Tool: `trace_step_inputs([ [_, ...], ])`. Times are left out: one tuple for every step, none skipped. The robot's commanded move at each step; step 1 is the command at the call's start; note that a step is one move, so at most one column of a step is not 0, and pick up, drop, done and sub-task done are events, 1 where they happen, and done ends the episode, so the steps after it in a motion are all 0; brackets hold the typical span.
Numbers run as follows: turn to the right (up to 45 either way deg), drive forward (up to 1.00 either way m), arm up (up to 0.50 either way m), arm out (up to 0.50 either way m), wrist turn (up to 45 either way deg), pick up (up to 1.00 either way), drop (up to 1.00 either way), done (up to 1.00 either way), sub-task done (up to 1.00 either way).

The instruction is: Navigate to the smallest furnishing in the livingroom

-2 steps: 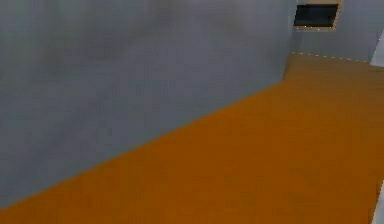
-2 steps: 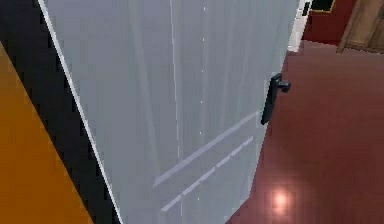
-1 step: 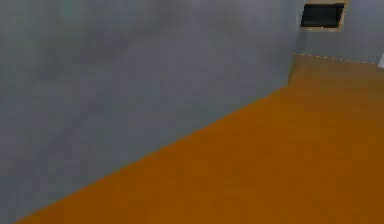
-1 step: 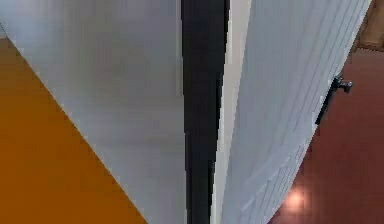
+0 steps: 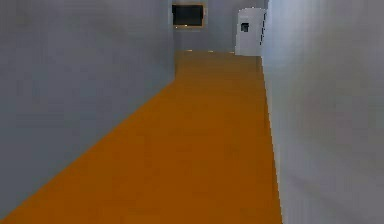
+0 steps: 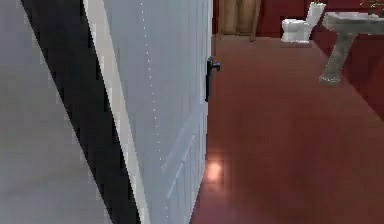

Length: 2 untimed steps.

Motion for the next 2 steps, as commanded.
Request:
trace_step_inputs([
  [0.0, 1.0, 0.0, 0.0, 0.0, 0.0, 0.0, 0.0, 0.0],
  [0.0, 1.0, 0.0, 0.0, 0.0, 0.0, 0.0, 0.0, 0.0],
])
